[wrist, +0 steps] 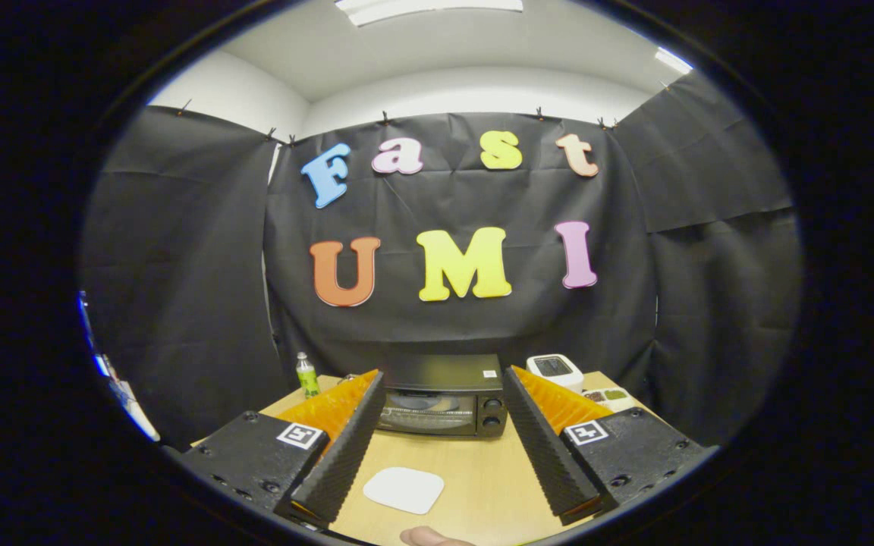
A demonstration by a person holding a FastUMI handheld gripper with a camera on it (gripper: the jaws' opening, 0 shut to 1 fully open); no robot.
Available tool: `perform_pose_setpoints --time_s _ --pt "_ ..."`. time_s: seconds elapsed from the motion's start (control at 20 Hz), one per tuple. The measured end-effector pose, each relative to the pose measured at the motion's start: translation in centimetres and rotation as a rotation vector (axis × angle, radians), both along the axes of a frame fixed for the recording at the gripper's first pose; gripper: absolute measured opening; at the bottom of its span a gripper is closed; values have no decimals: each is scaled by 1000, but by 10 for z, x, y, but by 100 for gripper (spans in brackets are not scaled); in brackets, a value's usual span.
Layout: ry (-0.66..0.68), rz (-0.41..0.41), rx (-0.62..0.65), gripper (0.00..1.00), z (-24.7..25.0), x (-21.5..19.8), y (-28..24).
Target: Open the toaster oven, put the food inside, and close the toaster oven door.
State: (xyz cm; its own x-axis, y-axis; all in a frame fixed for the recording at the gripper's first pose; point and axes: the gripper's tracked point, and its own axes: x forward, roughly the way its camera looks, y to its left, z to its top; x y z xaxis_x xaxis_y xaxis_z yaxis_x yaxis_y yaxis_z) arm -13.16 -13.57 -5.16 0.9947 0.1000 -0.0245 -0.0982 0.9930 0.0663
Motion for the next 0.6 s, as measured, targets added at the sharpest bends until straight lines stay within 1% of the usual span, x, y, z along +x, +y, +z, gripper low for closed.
perform_pose_setpoints --time_s 0.1,0.2,0.25,0.4,0.6 --pt "2 2 15 100 -1 0 -6" --pt "2 -17 19 100 1 -1 -13" --pt "-3 -16 17 100 3 -3 -11" --pt "-32 23 -23 100 13 -12 3" --pt "-60 25 -59 100 23 -18 12"
